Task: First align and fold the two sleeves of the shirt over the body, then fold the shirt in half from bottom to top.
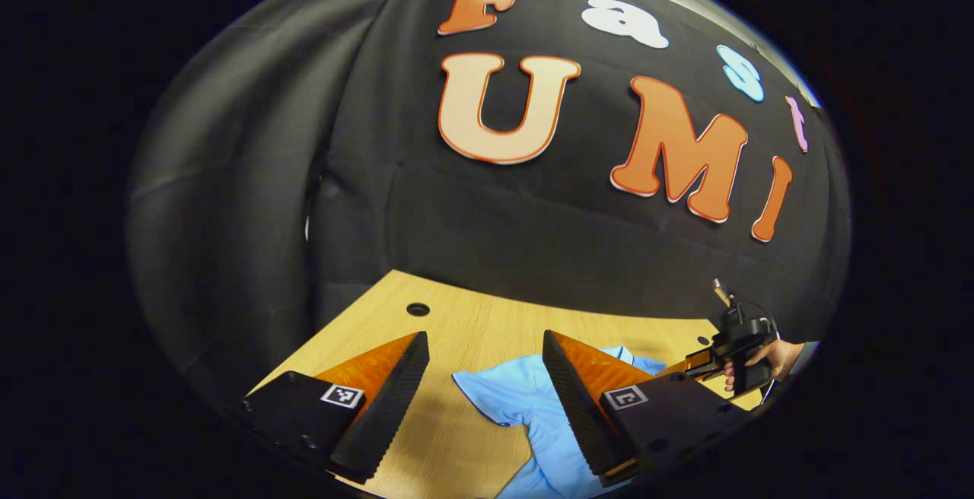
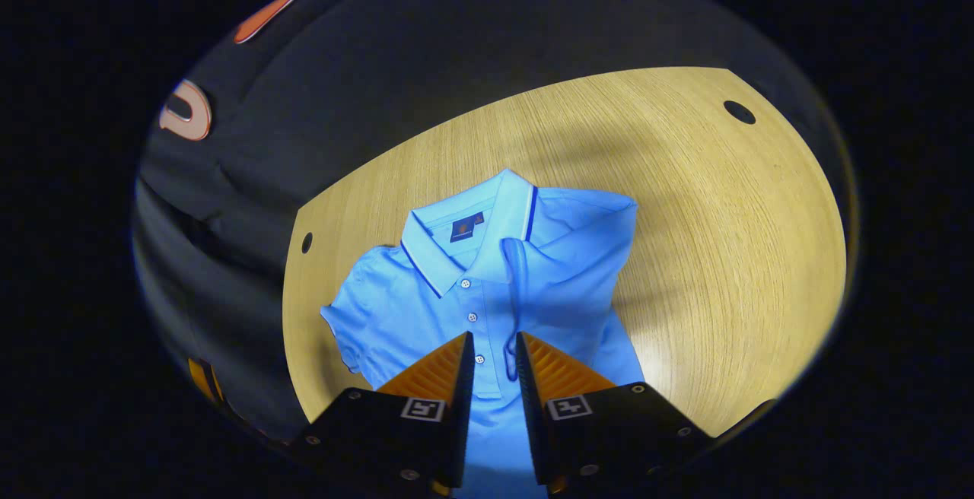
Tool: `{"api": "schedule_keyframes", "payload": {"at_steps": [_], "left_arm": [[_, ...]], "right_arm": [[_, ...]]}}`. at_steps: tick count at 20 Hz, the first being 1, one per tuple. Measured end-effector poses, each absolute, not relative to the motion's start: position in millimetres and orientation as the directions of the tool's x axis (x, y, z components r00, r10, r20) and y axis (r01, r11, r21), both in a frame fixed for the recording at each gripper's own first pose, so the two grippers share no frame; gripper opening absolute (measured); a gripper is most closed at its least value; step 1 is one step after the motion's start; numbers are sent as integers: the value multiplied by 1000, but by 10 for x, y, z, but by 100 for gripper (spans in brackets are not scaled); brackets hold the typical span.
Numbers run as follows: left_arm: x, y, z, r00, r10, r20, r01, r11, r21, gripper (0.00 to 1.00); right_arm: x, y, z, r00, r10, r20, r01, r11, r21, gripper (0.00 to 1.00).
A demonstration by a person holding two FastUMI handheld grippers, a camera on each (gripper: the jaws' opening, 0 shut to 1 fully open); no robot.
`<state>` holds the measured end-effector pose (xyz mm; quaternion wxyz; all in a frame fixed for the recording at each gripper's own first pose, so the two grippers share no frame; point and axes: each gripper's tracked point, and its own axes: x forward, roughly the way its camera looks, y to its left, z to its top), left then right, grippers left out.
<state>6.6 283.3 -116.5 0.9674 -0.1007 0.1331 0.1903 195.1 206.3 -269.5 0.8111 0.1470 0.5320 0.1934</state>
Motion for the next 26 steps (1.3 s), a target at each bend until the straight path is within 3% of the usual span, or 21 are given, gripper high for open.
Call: {"api": "schedule_keyframes", "payload": {"at_steps": [2,3,9,13,15,19,24,26], "left_arm": [[236,2868,-1399,885,290,-364,-369,914,-170,98],[308,2875,-1528,875,264,-406,-361,915,-182,99],[699,2878,-2189,754,148,-640,-394,881,-260,99],[872,2938,-2605,667,111,-737,-444,853,-273,98],[959,2945,-2858,613,103,-783,-463,851,-250,94],[1058,2890,-3254,508,85,-857,-480,855,-199,98],[1109,2965,-3519,400,154,-904,-504,860,-76,100],[1123,3014,-3577,370,177,-912,-501,865,-35,91]], "right_arm": [[1910,2030,-2610,377,469,-799,-173,883,437,40],[1910,2001,-2559,392,469,-791,-174,882,437,55],[1989,1634,-2290,511,425,-747,-170,902,397,86],[1996,1343,-2144,576,395,-716,-171,914,367,95],[1978,1202,-2083,605,380,-700,-176,921,348,96],[1967,927,-1934,673,356,-649,-173,928,330,97],[1921,660,-1895,710,326,-625,-186,942,281,97],[1888,586,-1884,719,317,-618,-193,946,260,98]]}}
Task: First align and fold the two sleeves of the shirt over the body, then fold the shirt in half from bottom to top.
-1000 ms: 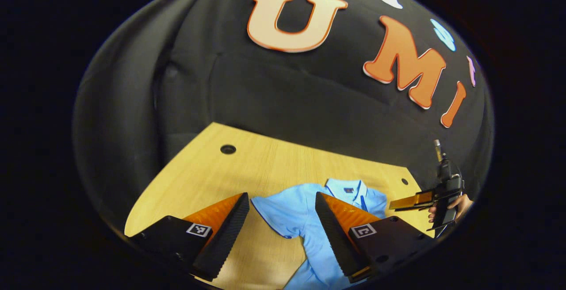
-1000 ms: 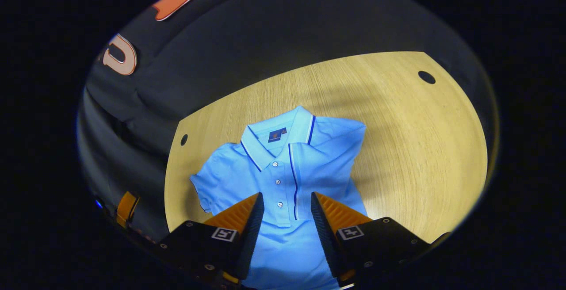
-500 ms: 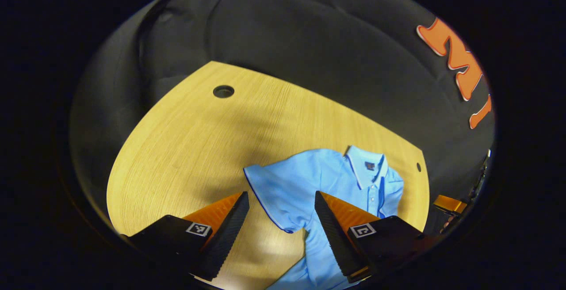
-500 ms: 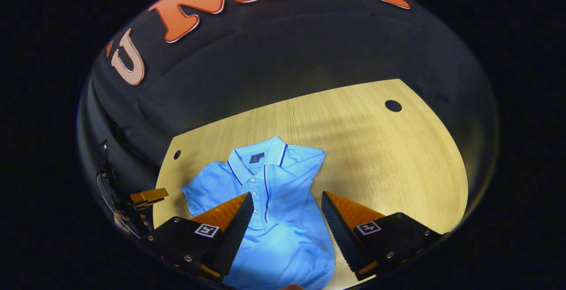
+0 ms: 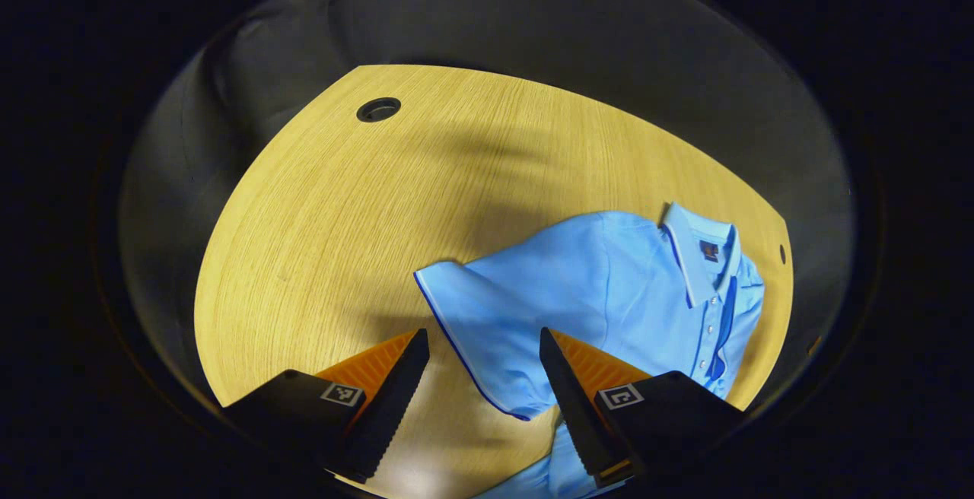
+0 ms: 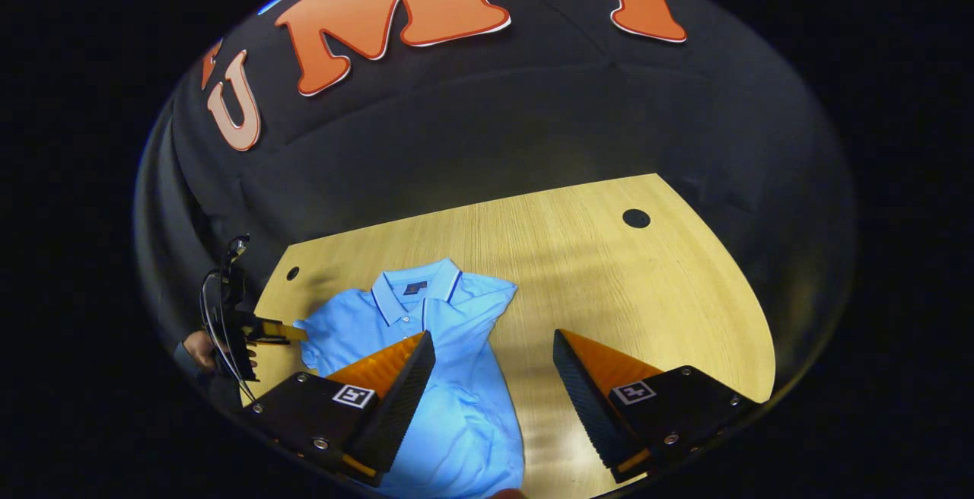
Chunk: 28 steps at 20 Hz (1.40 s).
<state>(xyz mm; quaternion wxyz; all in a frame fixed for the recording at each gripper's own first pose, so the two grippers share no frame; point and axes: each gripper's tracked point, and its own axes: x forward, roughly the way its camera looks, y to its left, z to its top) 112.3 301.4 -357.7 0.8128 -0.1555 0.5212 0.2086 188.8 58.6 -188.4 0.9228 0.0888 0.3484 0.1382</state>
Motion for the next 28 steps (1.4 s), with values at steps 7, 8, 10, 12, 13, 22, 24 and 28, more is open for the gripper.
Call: {"api": "schedule_keyframes", "payload": {"at_steps": [7,8,10,12,13,22,24,28], "left_arm": [[1137,3077,-3701,313,208,-927,-490,871,30,89],[1145,3054,-3693,316,203,-927,-486,874,26,88],[1280,3009,-3732,372,196,-907,-489,872,-12,50],[1282,2978,-3711,388,185,-903,-495,868,-35,12],[1271,2962,-3721,397,164,-903,-489,871,-57,11],[1645,2476,-3173,555,80,-828,-311,943,-117,8],[1750,2312,-3075,574,64,-816,-250,963,-100,8],[1917,1983,-3006,589,21,-808,-146,986,-80,8]], "right_arm": [[1779,305,-1875,749,285,-598,-147,952,269,98],[1774,259,-1876,752,277,-598,-139,954,267,98],[1739,208,-1895,753,271,-599,-125,953,274,98],[1692,165,-1901,757,270,-595,-116,952,284,98],[1670,148,-1899,759,268,-593,-114,952,285,98],[1437,-14,-1923,760,237,-605,-93,961,261,98],[1382,-44,-1945,762,220,-609,-77,965,252,97],[1248,-141,-2012,765,181,-619,-51,974,222,98]]}}
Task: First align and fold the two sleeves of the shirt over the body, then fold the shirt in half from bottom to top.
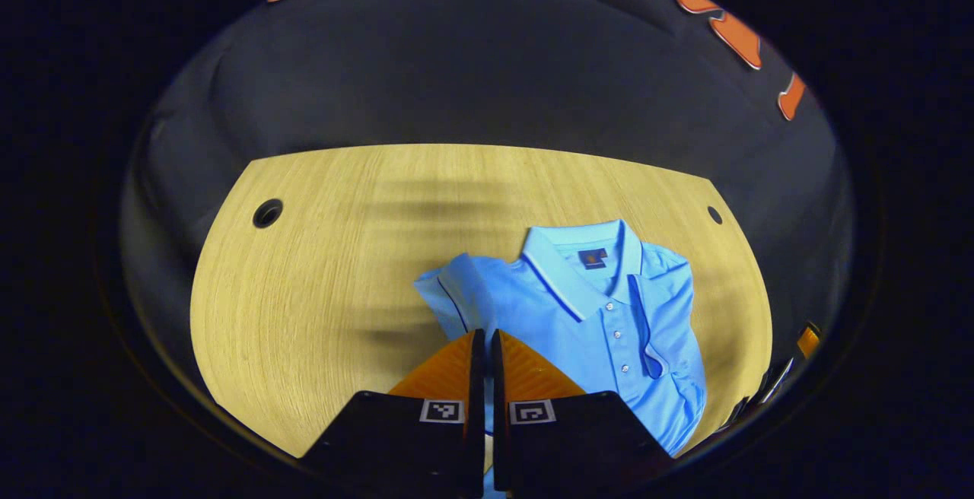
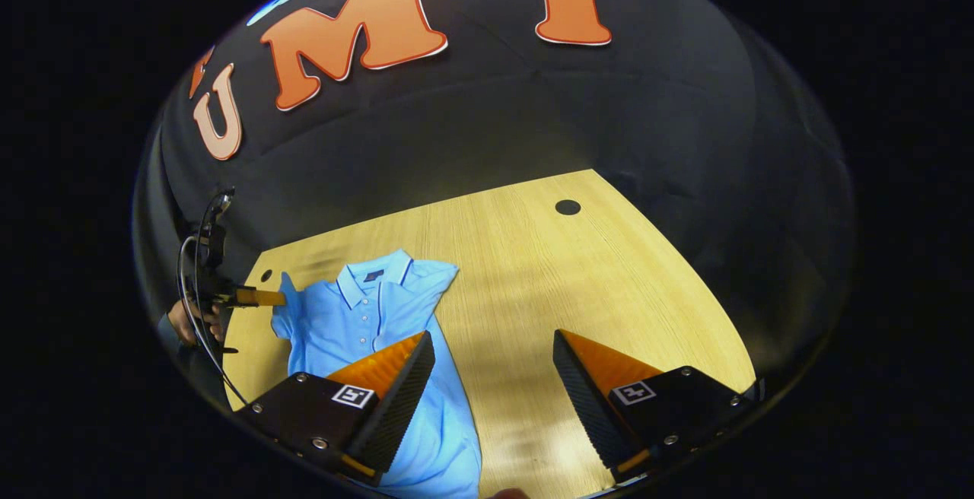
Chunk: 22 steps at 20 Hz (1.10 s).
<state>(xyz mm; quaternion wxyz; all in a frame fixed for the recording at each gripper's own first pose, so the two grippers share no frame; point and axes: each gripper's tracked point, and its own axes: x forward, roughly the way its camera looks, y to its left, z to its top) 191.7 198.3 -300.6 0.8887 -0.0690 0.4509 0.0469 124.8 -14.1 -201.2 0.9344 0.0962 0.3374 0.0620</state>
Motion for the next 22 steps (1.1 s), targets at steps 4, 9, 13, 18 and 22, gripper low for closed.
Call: {"api": "schedule_keyframes", "payload": {"at_steps": [4,9,13,18,22], "left_arm": [[2075,1633,-3016,592,-29,-805,-74,993,-89,9],[2076,1022,-2978,575,-201,-793,33,974,-223,27],[1928,903,-2707,620,-240,-747,71,965,-251,64],[1456,992,-2572,634,-180,-752,42,979,-199,98],[1010,1064,-2314,660,-141,-738,-19,979,-205,99]], "right_arm": [[1118,-215,-2048,763,157,-627,-28,977,210,98],[998,-228,-2016,771,156,-617,-22,975,219,98],[905,-198,-2005,768,187,-613,-54,972,230,98],[653,-141,-2019,759,233,-608,-121,968,220,98],[347,-103,-2120,734,283,-617,-184,958,220,98]]}}
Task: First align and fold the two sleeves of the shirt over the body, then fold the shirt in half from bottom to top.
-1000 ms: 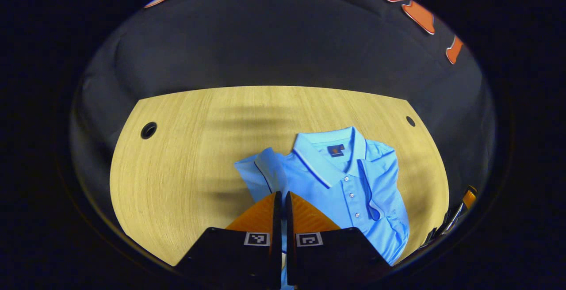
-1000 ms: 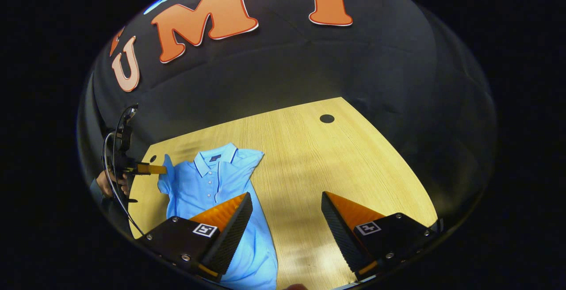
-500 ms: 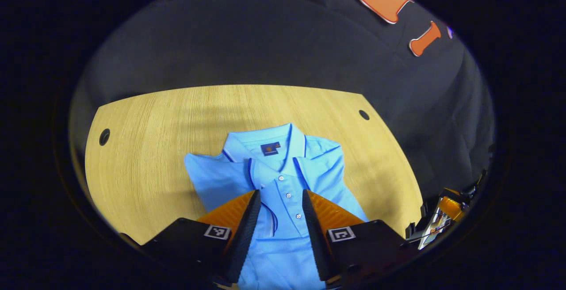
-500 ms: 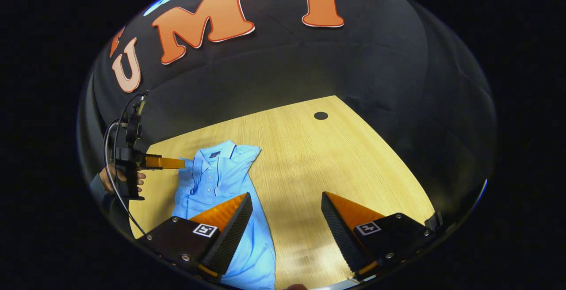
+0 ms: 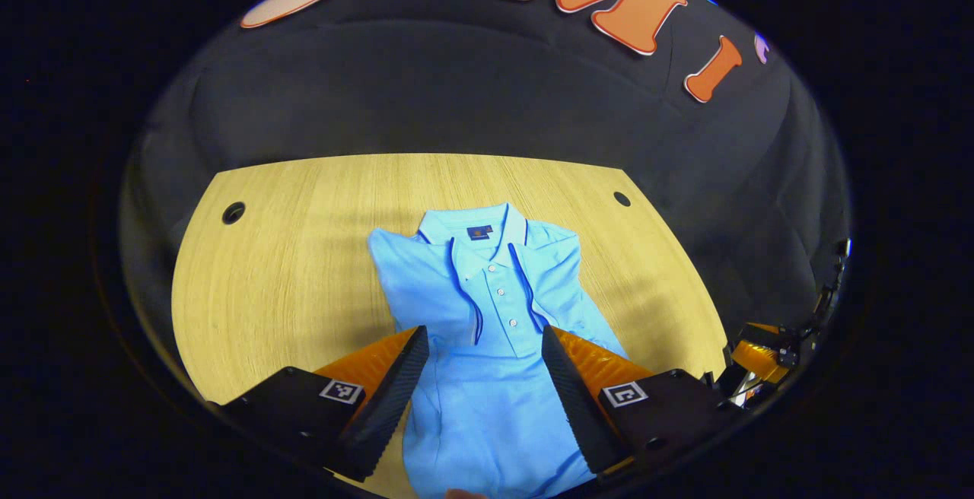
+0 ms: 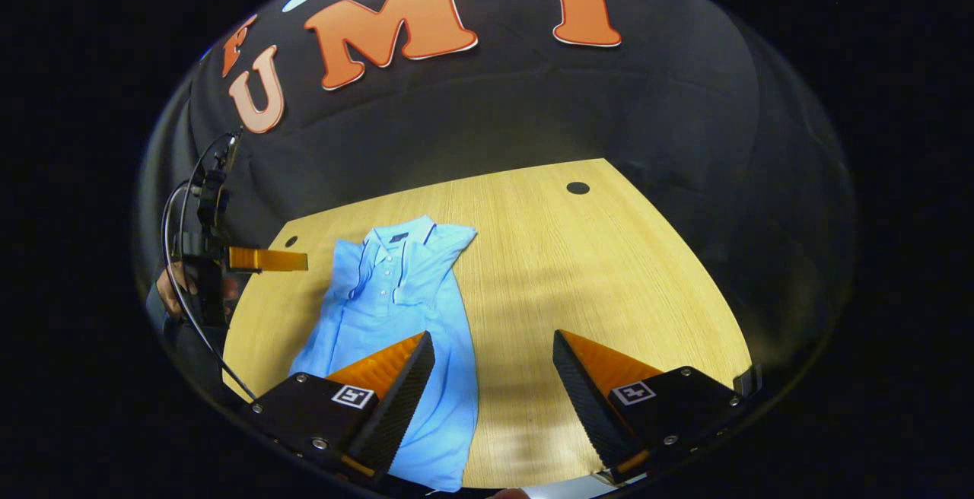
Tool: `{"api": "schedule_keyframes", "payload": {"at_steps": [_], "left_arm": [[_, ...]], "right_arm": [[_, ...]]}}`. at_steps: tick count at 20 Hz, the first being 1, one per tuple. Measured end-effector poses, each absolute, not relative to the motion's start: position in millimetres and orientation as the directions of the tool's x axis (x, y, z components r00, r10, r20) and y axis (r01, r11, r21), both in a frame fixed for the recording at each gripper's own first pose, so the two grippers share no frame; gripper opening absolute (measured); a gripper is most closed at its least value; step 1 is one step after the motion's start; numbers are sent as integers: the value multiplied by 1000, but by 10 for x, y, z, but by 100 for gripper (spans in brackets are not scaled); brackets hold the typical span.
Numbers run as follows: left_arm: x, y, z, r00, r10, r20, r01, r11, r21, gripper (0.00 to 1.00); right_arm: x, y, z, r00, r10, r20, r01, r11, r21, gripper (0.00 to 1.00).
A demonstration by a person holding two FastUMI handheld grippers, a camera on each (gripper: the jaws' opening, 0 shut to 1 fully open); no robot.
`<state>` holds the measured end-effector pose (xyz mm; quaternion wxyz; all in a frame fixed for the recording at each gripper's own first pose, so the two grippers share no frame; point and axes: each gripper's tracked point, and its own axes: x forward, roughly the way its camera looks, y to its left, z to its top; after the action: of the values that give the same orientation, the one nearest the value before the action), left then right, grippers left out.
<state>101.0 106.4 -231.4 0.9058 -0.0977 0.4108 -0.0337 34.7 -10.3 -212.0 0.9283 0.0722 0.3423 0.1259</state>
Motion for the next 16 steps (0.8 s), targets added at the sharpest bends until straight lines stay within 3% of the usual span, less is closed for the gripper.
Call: {"api": "schedule_keyframes", "payload": {"at_steps": [8,16], "left_arm": [[-69,995,-2235,678,-90,-730,-79,978,-194,99],[-1091,936,-2733,640,-56,-766,-103,982,-158,99]], "right_arm": [[-305,1,-2412,670,355,-652,-284,934,218,98],[-847,218,-2882,583,373,-722,-340,919,201,98]]}}
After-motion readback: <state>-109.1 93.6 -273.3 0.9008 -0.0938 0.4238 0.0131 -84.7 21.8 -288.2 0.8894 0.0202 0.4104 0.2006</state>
